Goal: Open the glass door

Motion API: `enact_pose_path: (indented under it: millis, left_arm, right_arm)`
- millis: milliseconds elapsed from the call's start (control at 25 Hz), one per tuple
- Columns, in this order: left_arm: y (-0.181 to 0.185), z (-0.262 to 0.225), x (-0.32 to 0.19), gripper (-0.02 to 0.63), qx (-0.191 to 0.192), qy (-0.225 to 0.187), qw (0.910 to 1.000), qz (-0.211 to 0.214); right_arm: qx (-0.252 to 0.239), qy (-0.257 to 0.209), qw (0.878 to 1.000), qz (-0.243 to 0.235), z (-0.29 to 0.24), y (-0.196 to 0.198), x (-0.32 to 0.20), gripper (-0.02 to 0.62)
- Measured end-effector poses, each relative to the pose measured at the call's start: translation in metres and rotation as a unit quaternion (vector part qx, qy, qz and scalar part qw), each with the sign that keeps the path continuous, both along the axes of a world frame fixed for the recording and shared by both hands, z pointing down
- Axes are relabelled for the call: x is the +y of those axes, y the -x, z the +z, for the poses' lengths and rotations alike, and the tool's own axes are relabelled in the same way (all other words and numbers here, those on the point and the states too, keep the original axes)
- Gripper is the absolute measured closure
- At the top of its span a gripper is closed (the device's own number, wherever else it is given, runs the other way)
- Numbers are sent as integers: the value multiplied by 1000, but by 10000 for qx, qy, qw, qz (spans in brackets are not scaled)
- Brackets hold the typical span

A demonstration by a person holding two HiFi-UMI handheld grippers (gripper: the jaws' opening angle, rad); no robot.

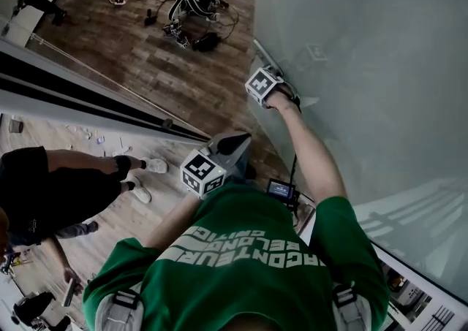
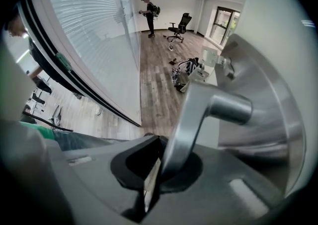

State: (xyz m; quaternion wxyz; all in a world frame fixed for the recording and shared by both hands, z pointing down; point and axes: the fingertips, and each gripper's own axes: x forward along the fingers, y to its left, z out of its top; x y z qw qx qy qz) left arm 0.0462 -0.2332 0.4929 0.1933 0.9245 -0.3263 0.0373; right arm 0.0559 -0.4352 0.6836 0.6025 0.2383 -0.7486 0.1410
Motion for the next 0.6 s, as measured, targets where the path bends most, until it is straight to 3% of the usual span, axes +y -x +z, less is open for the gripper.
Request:
enact_pose_path:
  millis: [160, 600]
  left_arm:
    - [-9, -3, -12, 595, 11, 66, 10000, 72]
    - [-19, 11, -55, 595, -8, 114, 9997, 213]
  right_arm:
    - [-277, 103, 9996, -21, 5, -3, -10, 603]
    - [-324, 80, 9992, 237, 25, -36, -53, 603]
